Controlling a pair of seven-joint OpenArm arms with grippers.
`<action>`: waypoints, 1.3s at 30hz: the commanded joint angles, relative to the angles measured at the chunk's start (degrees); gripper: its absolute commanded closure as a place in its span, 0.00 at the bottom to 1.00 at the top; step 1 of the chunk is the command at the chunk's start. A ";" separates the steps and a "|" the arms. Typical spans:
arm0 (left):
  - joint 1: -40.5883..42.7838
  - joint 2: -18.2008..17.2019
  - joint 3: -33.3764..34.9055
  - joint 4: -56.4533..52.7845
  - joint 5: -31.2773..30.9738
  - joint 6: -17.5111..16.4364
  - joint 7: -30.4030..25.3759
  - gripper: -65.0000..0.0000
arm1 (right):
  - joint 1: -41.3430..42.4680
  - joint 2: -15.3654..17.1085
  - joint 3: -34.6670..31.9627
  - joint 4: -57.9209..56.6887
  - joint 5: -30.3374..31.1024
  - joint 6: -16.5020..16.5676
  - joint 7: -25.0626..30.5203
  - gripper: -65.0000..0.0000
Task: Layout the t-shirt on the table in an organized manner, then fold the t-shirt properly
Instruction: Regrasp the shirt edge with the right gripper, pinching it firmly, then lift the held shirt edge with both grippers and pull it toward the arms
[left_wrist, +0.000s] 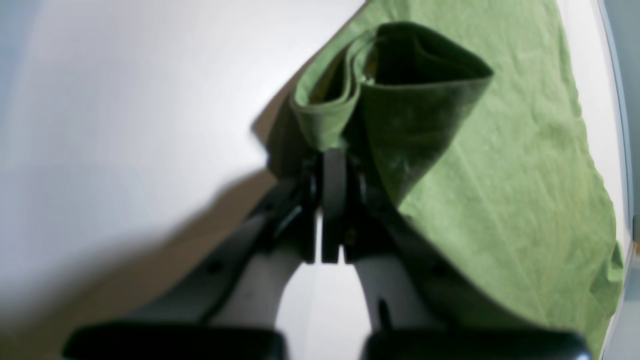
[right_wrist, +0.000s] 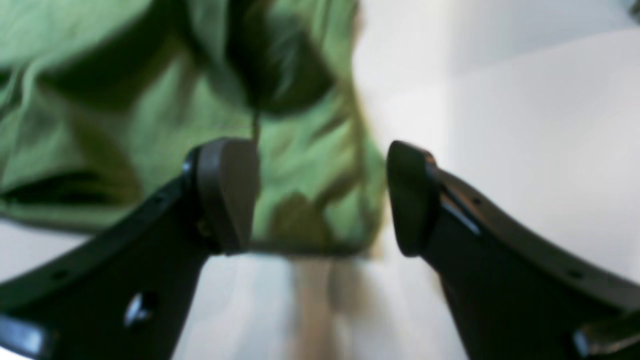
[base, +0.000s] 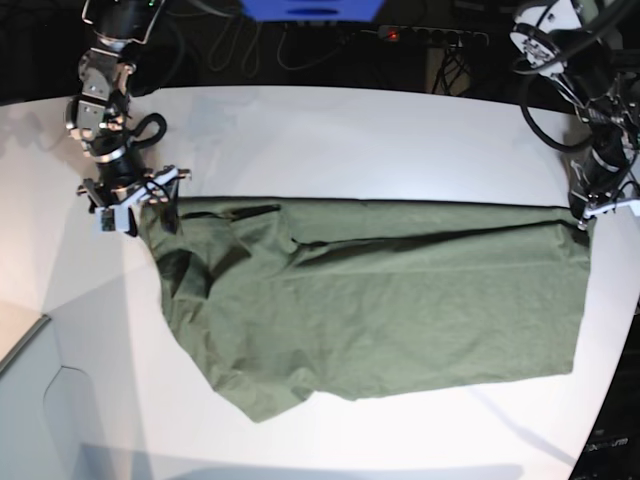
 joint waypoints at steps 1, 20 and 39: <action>-0.80 -1.21 0.05 0.98 -0.79 -0.41 -0.52 1.00 | 0.50 0.61 0.09 -0.15 0.61 1.10 1.49 0.36; -0.80 -1.29 0.05 1.15 -0.79 -0.41 -0.70 1.00 | 1.73 2.54 0.36 -5.42 0.61 1.10 1.58 0.37; -0.80 -2.09 0.05 3.35 -1.05 -0.41 1.15 1.00 | -0.91 3.16 0.53 2.14 0.87 5.89 1.49 1.00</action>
